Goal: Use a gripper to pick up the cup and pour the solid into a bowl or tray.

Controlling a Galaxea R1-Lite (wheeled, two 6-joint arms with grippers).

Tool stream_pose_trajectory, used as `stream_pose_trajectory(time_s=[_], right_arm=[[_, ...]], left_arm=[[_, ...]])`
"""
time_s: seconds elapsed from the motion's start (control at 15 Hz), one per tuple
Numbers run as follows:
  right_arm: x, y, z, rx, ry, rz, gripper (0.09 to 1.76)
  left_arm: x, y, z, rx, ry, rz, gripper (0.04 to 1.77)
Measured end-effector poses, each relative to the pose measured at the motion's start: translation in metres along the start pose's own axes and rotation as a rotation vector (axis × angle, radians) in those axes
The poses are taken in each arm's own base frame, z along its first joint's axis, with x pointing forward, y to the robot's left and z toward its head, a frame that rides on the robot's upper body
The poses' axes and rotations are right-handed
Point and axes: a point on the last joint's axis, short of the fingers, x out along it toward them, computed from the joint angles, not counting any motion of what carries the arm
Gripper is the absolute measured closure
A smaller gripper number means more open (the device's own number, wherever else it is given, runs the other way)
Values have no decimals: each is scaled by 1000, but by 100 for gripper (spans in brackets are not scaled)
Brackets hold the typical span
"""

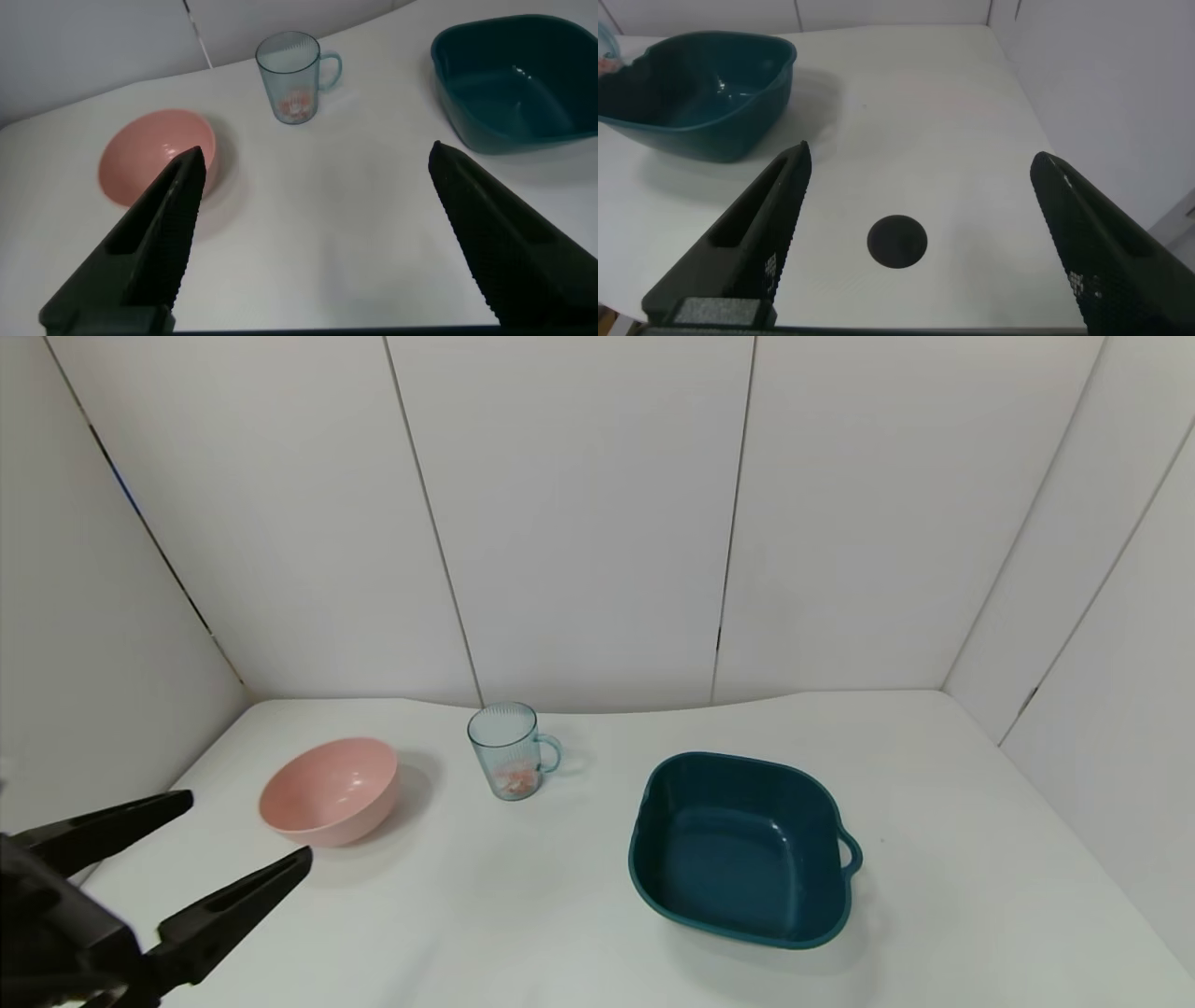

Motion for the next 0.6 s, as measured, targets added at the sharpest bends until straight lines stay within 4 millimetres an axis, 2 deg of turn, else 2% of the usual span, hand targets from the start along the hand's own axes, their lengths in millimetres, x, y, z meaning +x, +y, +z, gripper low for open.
stream_pose_trajectory(time_s=[0.33,0.6], right_arm=[[0,0,0,0,0,0,14],[0,0,0,0,0,0,14]], left_arm=[[71,8,-2,10,44,-65,9],[122,13,-22,-3,87,-65,9]])
